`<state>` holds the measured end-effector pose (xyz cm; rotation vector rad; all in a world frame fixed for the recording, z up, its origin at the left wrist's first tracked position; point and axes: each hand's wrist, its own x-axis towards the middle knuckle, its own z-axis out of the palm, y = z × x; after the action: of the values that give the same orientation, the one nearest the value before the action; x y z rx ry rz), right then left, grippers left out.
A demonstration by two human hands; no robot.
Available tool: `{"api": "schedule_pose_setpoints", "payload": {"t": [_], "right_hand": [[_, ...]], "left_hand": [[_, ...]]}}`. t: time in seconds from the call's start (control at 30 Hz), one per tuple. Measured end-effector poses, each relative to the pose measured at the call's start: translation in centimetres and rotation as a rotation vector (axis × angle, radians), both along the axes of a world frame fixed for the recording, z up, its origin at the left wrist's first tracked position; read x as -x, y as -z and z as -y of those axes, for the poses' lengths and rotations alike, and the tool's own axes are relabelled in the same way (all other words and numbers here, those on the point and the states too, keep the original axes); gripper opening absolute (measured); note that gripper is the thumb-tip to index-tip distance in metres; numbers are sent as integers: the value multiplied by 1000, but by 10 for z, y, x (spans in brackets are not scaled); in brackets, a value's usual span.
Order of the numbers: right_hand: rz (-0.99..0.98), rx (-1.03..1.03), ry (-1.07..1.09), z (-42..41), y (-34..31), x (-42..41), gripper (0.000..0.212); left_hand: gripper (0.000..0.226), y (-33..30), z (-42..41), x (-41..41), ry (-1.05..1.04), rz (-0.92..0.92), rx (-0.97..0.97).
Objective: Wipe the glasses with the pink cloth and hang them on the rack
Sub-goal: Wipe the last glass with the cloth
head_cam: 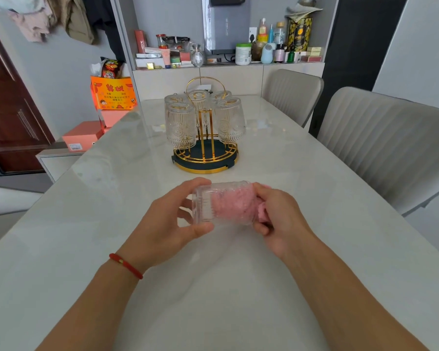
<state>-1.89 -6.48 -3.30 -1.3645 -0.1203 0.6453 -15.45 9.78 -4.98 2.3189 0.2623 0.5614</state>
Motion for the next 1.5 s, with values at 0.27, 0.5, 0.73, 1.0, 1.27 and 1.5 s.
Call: {"api": "schedule_pose_setpoints", "payload": {"t": [0.27, 0.5, 0.73, 1.0, 1.27, 1.5], "right_hand": [[73, 54, 151, 1, 1, -6, 24], [52, 39, 129, 2, 3, -9, 31], [121, 78, 156, -1, 3, -9, 25], [-171, -33, -122, 11, 2, -21, 25], [-487, -376, -48, 10, 4, -26, 25], [-127, -624, 299, 26, -12, -35, 24]], "left_hand": [[55, 4, 26, -8, 29, 108, 420], [71, 3, 14, -3, 35, 104, 369], [69, 5, 13, -5, 88, 133, 384], [75, 1, -1, 2, 68, 78, 98], [68, -7, -6, 7, 117, 78, 232], [42, 0, -16, 9, 170, 268, 903]]}}
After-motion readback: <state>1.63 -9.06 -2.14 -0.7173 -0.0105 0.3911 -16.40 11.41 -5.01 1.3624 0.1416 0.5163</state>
